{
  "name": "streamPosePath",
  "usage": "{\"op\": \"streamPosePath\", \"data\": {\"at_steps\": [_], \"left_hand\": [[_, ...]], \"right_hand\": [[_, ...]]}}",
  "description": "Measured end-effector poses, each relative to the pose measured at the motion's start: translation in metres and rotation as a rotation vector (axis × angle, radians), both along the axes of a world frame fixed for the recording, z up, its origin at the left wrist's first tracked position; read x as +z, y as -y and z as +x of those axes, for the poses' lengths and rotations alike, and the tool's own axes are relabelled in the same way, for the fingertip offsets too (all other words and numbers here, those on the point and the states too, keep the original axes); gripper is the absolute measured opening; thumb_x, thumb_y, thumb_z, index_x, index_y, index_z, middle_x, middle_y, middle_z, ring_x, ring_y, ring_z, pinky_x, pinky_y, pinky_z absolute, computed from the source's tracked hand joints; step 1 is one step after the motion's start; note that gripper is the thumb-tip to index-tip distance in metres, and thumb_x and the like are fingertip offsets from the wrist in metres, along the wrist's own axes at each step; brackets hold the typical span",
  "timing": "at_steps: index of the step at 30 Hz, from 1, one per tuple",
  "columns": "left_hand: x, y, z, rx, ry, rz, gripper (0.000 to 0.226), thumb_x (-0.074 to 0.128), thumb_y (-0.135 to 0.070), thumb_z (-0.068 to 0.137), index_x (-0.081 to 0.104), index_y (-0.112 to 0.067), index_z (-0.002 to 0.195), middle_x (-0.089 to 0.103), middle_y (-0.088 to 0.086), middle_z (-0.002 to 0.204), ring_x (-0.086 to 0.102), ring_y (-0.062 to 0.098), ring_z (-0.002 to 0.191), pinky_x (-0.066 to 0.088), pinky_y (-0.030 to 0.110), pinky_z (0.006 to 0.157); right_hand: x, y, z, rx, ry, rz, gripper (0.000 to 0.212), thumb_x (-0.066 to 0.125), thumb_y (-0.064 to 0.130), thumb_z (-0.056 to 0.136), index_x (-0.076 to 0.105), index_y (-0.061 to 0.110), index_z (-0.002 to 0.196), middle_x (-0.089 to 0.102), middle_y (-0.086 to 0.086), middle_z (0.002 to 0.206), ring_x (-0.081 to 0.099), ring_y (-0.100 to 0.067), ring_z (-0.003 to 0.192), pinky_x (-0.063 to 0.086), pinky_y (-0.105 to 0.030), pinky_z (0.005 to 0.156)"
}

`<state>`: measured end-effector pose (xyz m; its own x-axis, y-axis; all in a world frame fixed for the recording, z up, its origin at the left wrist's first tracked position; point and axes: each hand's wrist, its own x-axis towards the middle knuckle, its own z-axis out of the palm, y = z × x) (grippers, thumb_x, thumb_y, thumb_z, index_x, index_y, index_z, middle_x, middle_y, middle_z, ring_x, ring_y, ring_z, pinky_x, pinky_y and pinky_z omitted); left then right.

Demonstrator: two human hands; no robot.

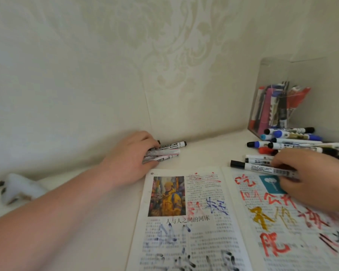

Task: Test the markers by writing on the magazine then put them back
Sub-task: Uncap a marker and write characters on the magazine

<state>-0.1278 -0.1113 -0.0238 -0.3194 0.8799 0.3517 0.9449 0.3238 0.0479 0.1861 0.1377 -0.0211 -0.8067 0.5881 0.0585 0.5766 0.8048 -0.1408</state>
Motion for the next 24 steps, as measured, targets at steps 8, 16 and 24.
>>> {"op": "streamPosePath", "data": {"at_steps": [8,16,24], "left_hand": [[-0.027,0.038,0.002,0.243,0.26,0.128,0.045,0.057,-0.064,0.083,0.062,-0.036,0.117,0.061,-0.012,0.108,0.058,0.017,0.103,0.05,0.044,0.091],[-0.022,-0.002,0.014,0.168,0.386,0.139,0.037,0.061,-0.009,0.089,0.06,-0.024,0.123,0.05,-0.005,0.118,0.045,0.012,0.114,0.041,0.03,0.099],[-0.021,-0.019,0.025,0.089,0.432,0.303,0.013,0.067,-0.039,0.078,0.065,-0.032,0.089,0.058,-0.015,0.099,0.057,0.01,0.098,0.049,0.041,0.092]], "right_hand": [[0.0,-0.001,0.0,0.014,-0.018,-0.011,0.013,0.065,0.037,0.081,0.058,0.046,0.086,0.061,0.024,0.085,0.061,-0.005,0.077,0.057,-0.032,0.07],[0.003,0.001,0.001,0.034,-0.007,-0.009,0.012,0.065,0.039,0.084,0.057,0.046,0.089,0.059,0.026,0.091,0.059,-0.003,0.084,0.056,-0.03,0.078],[0.006,0.001,0.002,0.048,-0.003,-0.022,0.011,0.064,0.038,0.088,0.057,0.045,0.091,0.058,0.026,0.093,0.057,0.0,0.087,0.055,-0.029,0.081]]}}
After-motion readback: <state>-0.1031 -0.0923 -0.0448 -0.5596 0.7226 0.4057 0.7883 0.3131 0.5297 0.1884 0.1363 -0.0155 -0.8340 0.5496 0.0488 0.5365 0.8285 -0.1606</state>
